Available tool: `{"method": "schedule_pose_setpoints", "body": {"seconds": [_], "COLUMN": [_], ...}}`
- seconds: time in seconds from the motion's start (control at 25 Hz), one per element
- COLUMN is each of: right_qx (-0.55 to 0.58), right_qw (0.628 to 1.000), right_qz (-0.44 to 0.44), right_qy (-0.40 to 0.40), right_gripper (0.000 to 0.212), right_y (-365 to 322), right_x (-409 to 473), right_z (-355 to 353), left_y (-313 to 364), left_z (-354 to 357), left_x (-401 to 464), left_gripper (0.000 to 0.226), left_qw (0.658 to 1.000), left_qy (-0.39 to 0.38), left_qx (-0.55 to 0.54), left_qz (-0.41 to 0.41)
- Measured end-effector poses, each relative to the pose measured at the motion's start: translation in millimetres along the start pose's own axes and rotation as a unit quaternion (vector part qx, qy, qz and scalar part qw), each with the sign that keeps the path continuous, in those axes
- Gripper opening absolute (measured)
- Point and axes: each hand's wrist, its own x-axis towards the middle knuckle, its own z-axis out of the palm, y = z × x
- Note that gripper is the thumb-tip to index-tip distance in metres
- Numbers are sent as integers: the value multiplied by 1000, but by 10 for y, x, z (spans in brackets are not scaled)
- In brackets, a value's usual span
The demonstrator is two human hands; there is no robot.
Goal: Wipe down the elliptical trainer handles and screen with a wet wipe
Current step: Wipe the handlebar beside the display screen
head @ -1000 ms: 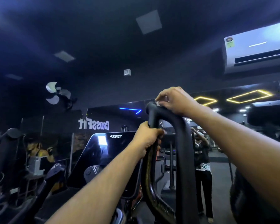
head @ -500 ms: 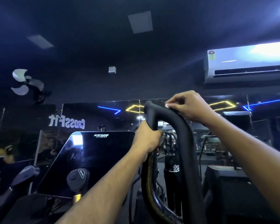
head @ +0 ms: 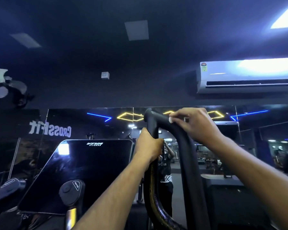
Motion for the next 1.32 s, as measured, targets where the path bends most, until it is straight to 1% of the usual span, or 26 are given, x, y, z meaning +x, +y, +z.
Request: {"method": "schedule_pose_setpoints", "body": {"seconds": [0.08, 0.16, 0.2, 0.32, 0.4, 0.48, 0.56, 0.64, 0.68, 0.76, 0.84, 0.88, 0.92, 1.0, 1.04, 1.08, 1.12, 1.24, 1.28, 1.32], "right_qx": [5, 16, 9, -48, -68, -60, -23, 19, 32, 33, 35, 41, 53, 111, 137, 149, 138, 98, 119, 155], "right_qw": [999, 998, 998, 992, 988, 993, 999, 999, 998, 996, 994, 994, 995, 991, 985, 984, 987, 993, 990, 985], "right_qz": [52, 58, 39, -82, -120, -88, -23, 18, 22, -3, -48, -57, -39, 53, 86, 91, 69, -49, -66, -58], "right_qy": [-3, -33, -48, -78, -75, -43, -7, -28, -47, -81, -92, -85, -76, -58, -52, -48, -42, -30, -42, -46], "right_gripper": [9, 12, 15, 22, 27, 26, 16, 13, 14, 13, 9, 9, 11, 14, 14, 13, 12, 14, 15, 16], "right_y": [25, -93, -153, -202, -144, -51, 5, 5, -9, -17, 21, 78, 129, 247, 273, 239, 188, 202, 257, 320], "right_x": [294, 482, 476, 94, -227, -289, -106, 160, 249, 246, 57, -66, -169, -238, -222, -204, -204, -491, -649, -775], "right_z": [118, 280, 324, 260, 86, -63, -80, -20, 11, -1, -103, -178, -256, -310, -279, -241, -193, -157, -185, -206], "left_y": [-3, -7, 6, 4, -31, -48, -62, -74, -70, -44, -23, 0, 19, 52, 68, 80, 84, 81, 82, 67], "left_z": [2, -9, -9, -25, -21, -18, -12, 4, 13, 18, -3, -2, 4, 28, 38, 41, 38, 70, 80, 86], "left_x": [-23, -28, -47, -27, 1, 15, 27, 45, 42, 25, 11, -4, -6, -21, -31, -49, -70, -140, -157, -153], "left_gripper": [32, 31, 30, 25, 29, 30, 27, 24, 24, 24, 25, 25, 26, 26, 26, 25, 23, 18, 18, 19], "left_qw": [1000, 1000, 1000, 1000, 1000, 1000, 1000, 1000, 1000, 1000, 999, 999, 998, 996, 994, 993, 991, 989, 989, 988], "left_qy": [4, 12, 14, 13, 7, 4, 9, 21, 25, 28, 34, 39, 42, 57, 68, 79, 87, 105, 106, 109], "left_qx": [-2, 1, 0, 4, 0, -6, -5, -4, -9, 1, 24, 34, 46, 69, 81, 91, 100, 104, 106, 112], "left_qz": [-9, -9, -8, -6, 4, 12, 7, 6, 3, 6, 2, -5, -9, -17, -18, -15, -11, -11, -6, -4]}}
